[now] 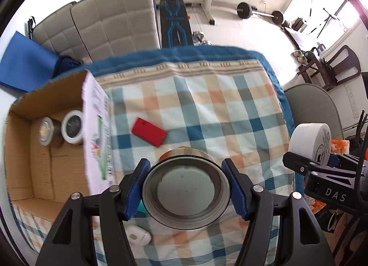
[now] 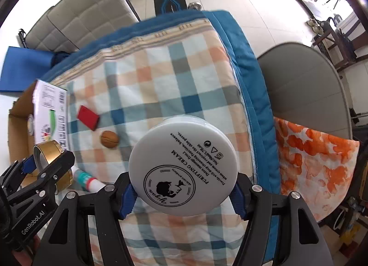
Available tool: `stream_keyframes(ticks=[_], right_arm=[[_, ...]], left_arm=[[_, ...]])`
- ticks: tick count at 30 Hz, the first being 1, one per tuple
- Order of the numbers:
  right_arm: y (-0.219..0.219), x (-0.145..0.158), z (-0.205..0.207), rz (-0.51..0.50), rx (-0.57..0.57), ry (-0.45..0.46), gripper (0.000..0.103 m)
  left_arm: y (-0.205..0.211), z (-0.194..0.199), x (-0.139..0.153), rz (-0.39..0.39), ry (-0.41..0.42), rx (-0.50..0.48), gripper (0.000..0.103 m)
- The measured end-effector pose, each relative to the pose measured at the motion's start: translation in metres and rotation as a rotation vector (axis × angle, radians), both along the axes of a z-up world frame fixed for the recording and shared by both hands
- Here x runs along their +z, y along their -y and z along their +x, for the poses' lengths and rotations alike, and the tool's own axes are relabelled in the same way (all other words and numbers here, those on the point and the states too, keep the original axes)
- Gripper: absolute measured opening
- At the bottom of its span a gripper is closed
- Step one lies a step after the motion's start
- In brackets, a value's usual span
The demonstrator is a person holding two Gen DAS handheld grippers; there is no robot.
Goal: Organize rigid objects
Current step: 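Carry the cream jar and gold-rimmed lid into the box and release them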
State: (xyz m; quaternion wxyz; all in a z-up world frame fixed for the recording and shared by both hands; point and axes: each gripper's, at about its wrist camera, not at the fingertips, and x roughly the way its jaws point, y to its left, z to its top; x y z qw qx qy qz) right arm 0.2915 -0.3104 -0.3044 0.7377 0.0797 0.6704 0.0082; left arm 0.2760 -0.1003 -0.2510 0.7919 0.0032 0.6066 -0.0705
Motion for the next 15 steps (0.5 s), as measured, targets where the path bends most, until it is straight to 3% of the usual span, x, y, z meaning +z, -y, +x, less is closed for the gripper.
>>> stream_keyframes(ticks=[8,15], right_arm=[[-0.054,0.071,-0.017,0.032,0.053,0.108,0.069],[-0.146,0.103,-0.035,0.064,0.113,0.168,0.069]], left_arm=[[-0.076,-0.022,0.052,0.009,0.119,0.056,0.062],[-0.17,-0.044,0.065,0.027,0.156,0.155,0.062]])
